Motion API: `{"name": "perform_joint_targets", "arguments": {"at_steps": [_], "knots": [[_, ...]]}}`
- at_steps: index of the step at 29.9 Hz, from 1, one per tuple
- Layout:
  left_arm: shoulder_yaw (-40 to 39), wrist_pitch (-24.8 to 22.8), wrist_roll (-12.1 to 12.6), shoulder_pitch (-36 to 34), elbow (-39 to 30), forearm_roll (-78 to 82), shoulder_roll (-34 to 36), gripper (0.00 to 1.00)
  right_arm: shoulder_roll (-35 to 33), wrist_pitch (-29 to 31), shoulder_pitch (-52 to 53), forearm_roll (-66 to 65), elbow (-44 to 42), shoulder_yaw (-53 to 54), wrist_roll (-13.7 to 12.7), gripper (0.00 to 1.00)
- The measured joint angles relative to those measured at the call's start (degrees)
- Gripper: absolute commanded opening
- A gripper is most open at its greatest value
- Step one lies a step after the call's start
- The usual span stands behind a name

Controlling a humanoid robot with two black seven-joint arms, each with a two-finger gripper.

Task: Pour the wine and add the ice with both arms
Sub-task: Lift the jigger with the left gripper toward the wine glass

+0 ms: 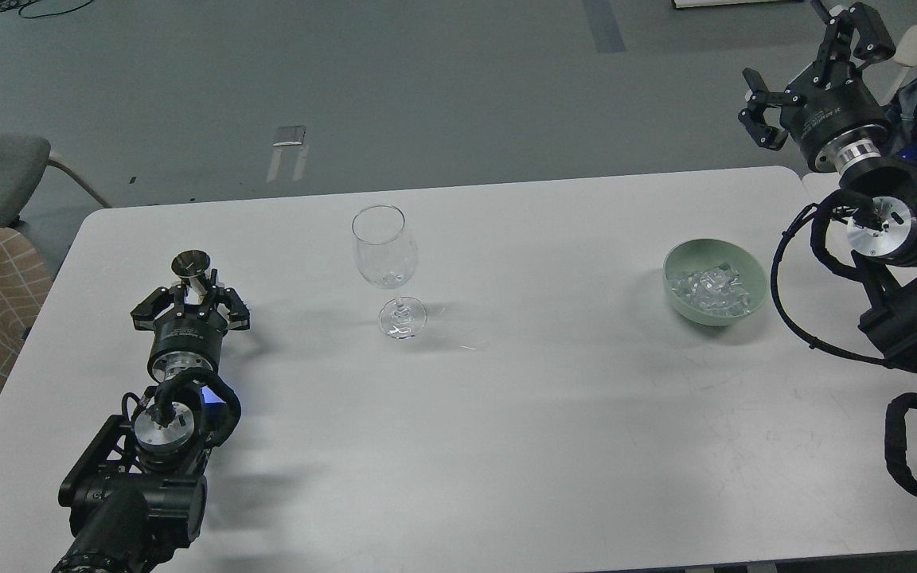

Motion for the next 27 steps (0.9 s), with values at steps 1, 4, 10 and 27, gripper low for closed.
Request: {"name": "perform_joint_targets", "arguments": {"at_steps": [1,4,10,27], "knots": [[0.0,-0.1,0.0,0.0,0.0,0.0,0.0,0.26,0.0,0.0,0.0,0.0,0.0,0.0,0.0,1.00],[0.0,-0.7,-0.1,0.0,0.0,0.1,0.0,0.24,0.0,0.0,0.1,0.0,0.0,0.0,0.0,1.00],[-0.1,-2.2,-0.2,-0.1,-0.5,0.1,0.1,0.16,0.0,0.0,0.0,0.0,0.0,0.0,0.0,1.00],[0.1,-4.9,-0.2,0.6,-8.1,0.1,-0.2,0.00,-0.5,0.0,-0.5,0.0,1.1,-1.2,0.0,1.00]]}}
